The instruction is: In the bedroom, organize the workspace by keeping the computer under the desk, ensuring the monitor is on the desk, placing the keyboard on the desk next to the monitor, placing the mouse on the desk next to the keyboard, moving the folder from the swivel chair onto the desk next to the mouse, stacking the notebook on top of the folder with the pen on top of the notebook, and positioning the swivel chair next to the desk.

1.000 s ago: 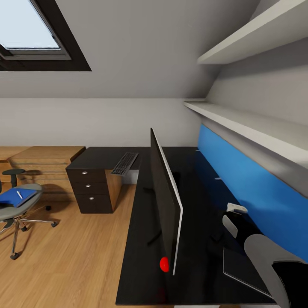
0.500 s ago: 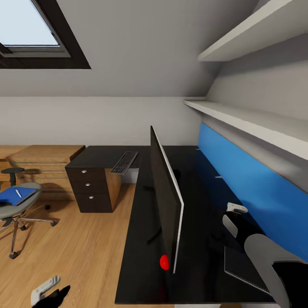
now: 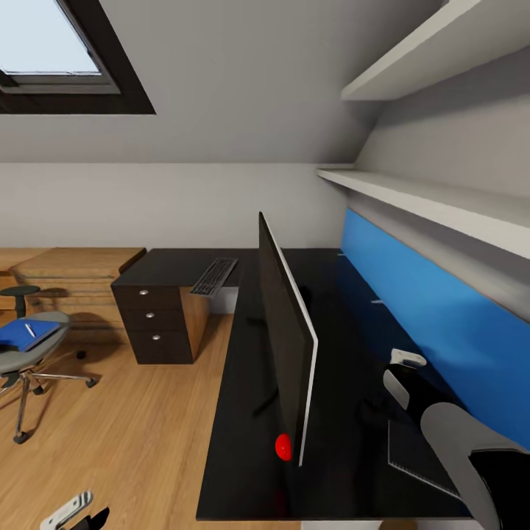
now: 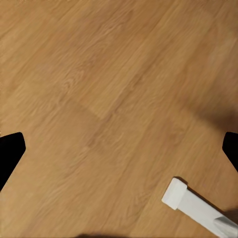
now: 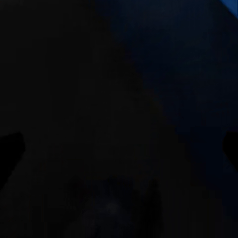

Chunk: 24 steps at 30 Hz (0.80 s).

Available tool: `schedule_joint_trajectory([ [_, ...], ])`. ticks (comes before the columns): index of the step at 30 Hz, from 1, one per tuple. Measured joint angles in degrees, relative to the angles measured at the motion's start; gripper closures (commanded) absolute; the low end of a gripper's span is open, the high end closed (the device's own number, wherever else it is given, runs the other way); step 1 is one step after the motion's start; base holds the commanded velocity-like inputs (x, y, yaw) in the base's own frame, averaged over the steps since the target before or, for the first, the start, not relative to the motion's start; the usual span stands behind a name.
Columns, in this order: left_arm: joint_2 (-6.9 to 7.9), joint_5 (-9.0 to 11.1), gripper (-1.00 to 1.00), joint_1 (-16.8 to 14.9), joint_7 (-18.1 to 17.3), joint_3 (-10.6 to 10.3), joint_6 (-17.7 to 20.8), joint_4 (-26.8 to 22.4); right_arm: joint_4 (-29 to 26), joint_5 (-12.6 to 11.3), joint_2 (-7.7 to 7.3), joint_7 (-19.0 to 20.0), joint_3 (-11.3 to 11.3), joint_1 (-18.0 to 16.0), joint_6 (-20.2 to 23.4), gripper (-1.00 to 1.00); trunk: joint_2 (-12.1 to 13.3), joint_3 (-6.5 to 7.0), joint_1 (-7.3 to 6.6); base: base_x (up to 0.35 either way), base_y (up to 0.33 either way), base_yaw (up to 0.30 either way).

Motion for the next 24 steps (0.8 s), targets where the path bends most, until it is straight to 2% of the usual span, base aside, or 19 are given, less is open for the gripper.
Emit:
schedule_joint_trajectory([
  [6,0.02,0.0,-1.0,0.0,0.0,0.1,-0.8,0.4,0.3,-0.1,-0.02,0.1,0.0,0.0,0.1,-1.0,-2.4,-1.08,1.32,0.0,0.0,0.0],
  [15,0.0,0.0,-1.0,0.0,0.1,0.1,-0.9,0.6,0.2,-0.6,0.05,0.1,-0.2,0.0,3.2,-1.0,-6.0,-2.7,3.3,0.0,0.0,0.0],
  [24,0.0,0.0,-1.0,0.0,0.1,0.1,-0.9,0.6,0.3,-0.8,0.15,0.1,-0.3,0.0,4.6,-1.0,-6.0,-2.7,3.3,0.0,0.0,0.0],
])
